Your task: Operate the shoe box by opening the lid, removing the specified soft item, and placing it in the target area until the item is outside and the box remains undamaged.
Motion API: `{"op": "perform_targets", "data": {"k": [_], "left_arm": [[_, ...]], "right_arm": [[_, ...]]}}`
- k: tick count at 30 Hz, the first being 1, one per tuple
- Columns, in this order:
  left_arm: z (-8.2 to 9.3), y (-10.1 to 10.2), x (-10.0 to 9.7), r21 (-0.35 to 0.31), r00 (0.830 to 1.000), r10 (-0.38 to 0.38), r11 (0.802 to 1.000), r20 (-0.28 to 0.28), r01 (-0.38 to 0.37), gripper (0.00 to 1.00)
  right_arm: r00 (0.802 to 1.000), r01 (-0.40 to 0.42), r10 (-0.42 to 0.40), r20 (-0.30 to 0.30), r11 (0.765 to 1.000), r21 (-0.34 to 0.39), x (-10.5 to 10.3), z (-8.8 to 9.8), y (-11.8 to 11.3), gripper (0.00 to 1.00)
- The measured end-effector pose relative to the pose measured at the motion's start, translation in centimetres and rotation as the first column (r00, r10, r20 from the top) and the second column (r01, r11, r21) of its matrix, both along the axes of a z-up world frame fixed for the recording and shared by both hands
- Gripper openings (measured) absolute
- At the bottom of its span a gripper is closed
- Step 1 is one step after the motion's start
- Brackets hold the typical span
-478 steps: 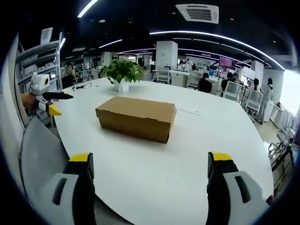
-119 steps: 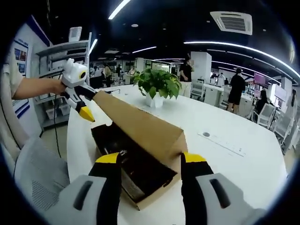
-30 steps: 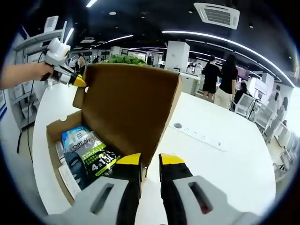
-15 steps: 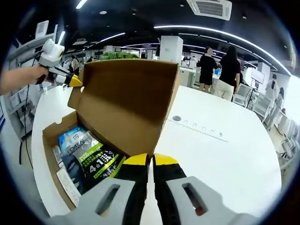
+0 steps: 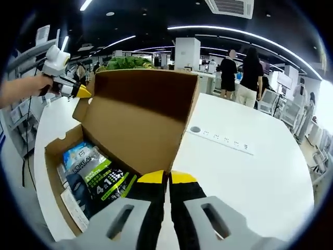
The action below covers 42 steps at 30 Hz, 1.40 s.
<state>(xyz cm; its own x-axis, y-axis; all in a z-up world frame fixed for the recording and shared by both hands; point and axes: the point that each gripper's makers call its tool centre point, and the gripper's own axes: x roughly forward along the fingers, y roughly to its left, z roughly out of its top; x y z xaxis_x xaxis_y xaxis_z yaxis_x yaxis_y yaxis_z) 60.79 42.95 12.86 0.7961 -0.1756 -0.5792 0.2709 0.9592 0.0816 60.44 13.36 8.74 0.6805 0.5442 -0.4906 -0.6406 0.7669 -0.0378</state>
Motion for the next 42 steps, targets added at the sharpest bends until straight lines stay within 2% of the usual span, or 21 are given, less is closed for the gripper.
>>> {"op": "perform_targets", "data": {"k": [6, 15, 25, 42], "left_arm": [[-0.5, -0.1, -0.1, 0.007, 1.000, -0.006, 1.000, -0.015, 0.006, 0.05], [-1.9, 0.4, -2.0, -0.013, 0.999, 0.013, 1.000, -0.038, -0.013, 0.10], [-3.3, -0.1, -4.0, -0.035, 0.998, 0.030, 0.999, -0.062, -0.033, 0.03], [-4.0, -0.1, -3.1, -0.034, 0.997, 0.055, 0.998, -0.058, -0.057, 0.01]], "right_arm": [[1.000, -0.001, 0.001, 0.007, 1.000, -0.008, 0.2, 0.0, 0.0, 0.00], [1.000, -0.007, 0.007, 0.012, 1.000, -0.019, 0.3, -0.1, 0.1, 0.00], [1.000, -0.006, 0.006, -0.003, 1.000, -0.024, 0.7, -0.2, 0.2, 0.00], [0.999, -0.037, 0.036, -0.016, 0.996, -0.076, 1.7, -0.7, 0.3, 0.01]]}}
